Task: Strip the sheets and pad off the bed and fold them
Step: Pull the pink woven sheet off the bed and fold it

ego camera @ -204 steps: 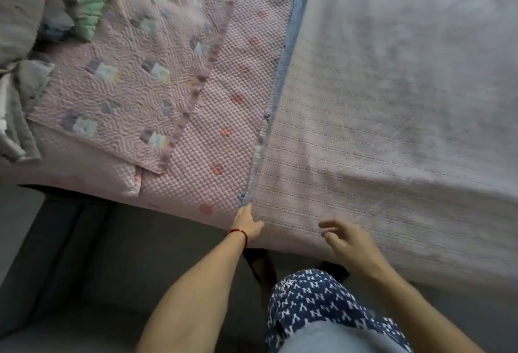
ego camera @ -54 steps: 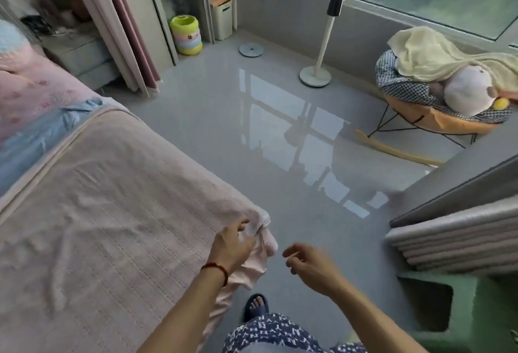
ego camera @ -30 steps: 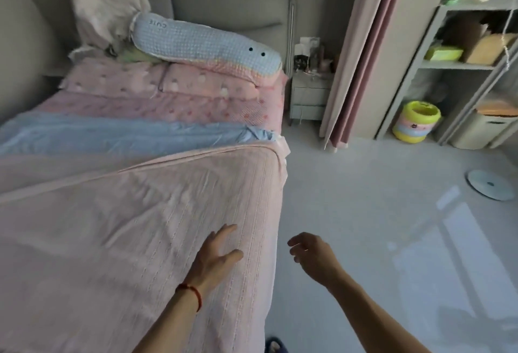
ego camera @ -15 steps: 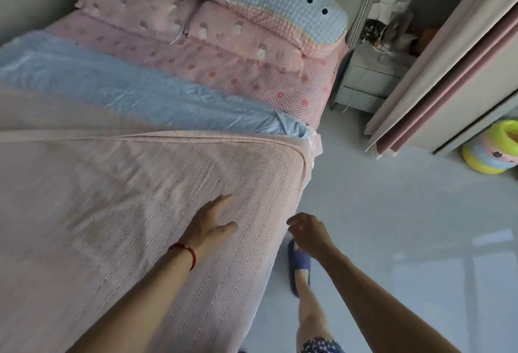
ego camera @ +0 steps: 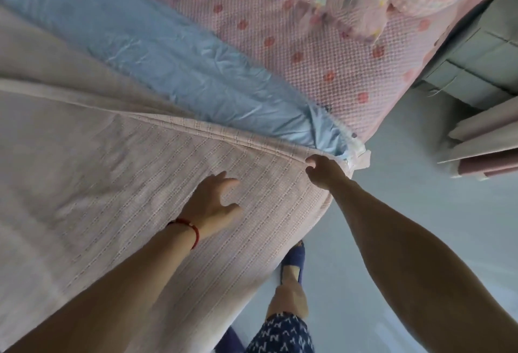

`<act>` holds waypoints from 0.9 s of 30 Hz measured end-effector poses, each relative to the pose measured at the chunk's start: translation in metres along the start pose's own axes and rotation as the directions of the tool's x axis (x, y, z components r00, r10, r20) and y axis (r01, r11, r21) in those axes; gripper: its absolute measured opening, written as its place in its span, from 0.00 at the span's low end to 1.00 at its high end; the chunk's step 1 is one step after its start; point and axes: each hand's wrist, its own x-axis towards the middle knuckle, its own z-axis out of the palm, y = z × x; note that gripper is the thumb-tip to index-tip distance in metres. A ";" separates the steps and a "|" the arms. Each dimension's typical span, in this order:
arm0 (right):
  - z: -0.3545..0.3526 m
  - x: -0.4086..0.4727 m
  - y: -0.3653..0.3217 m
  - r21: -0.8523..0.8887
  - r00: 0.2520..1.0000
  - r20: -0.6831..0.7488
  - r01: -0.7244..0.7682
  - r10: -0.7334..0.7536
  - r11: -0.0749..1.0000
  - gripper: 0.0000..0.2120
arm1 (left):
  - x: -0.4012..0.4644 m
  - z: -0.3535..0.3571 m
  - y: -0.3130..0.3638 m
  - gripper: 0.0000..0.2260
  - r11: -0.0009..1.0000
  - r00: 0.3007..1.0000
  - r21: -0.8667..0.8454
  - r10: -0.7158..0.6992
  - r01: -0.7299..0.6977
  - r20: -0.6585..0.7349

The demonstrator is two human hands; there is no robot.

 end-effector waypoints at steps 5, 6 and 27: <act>0.006 0.059 0.007 -0.111 0.995 0.086 0.056 -0.047 0.992 0.28 | 0.024 0.010 -0.003 0.26 0.996 0.995 0.014 -0.091 0.091 0.048; 0.011 0.066 0.008 -0.144 0.998 0.041 0.053 -0.048 0.988 0.29 | 0.023 0.016 -0.005 0.26 0.995 0.993 0.022 -0.100 0.099 0.060; 0.186 -0.201 0.008 -0.266 0.706 -0.446 0.481 -0.549 0.835 0.11 | -0.026 0.079 -0.100 0.18 0.220 0.860 -0.858 -0.346 0.463 0.375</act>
